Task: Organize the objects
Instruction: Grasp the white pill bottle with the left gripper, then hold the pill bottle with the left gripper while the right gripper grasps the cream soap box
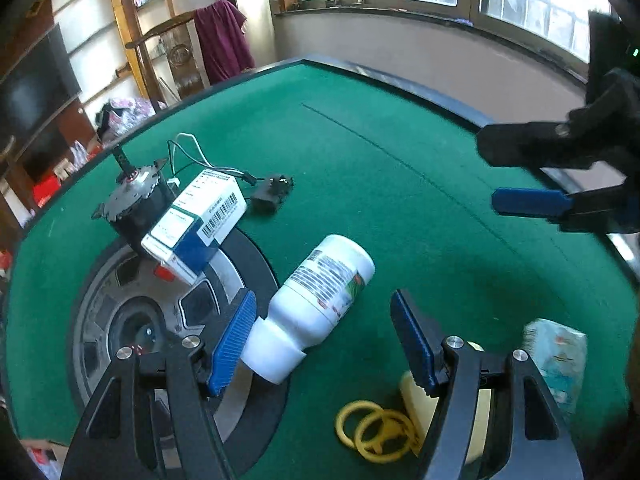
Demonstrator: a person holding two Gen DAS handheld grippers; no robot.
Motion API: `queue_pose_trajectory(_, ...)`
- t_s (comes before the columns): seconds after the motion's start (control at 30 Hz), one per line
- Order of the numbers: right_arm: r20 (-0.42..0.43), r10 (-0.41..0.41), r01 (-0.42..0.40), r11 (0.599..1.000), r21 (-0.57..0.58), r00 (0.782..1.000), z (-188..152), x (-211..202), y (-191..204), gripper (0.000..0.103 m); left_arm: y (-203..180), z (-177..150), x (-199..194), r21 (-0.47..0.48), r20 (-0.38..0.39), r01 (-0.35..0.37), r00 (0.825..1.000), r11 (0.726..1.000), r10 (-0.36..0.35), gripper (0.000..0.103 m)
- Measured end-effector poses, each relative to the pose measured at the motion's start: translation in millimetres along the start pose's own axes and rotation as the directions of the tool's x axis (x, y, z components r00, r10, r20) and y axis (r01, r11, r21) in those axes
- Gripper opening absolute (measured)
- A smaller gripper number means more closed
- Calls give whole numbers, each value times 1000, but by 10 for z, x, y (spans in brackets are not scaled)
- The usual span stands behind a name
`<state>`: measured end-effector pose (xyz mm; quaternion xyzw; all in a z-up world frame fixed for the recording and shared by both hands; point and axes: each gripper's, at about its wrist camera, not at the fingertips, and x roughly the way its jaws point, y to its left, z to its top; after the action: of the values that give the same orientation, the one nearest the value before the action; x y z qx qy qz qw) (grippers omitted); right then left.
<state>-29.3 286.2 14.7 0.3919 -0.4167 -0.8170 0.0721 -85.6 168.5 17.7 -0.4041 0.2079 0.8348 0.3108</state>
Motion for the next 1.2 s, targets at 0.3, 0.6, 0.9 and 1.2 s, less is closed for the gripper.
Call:
queue_pose_trajectory(0.3, -26, -54, 53, 998, -41, 998, -27, 135, 63, 67, 8, -53, 25, -28, -46, 12, 999, 1000, -13, 28)
queue_pose_trajectory(0.6, -51, -80, 76, 994, -73, 996, -98, 211, 81, 67, 63, -505, -317, -113, -65, 45, 996, 993, -53, 28)
queue_pose_trajectory(0.9, -44, -122, 115, 984, -135, 992, -188, 253, 174, 67, -97, -528, -269, -124, -47, 8, 999, 992, -14, 39)
queue_pose_trajectory(1.2, -42, -152, 141, 969, -204, 987, -265, 305, 287, 67, 180, -834, -844, -255, 51, 52, 998, 966, -40, 28)
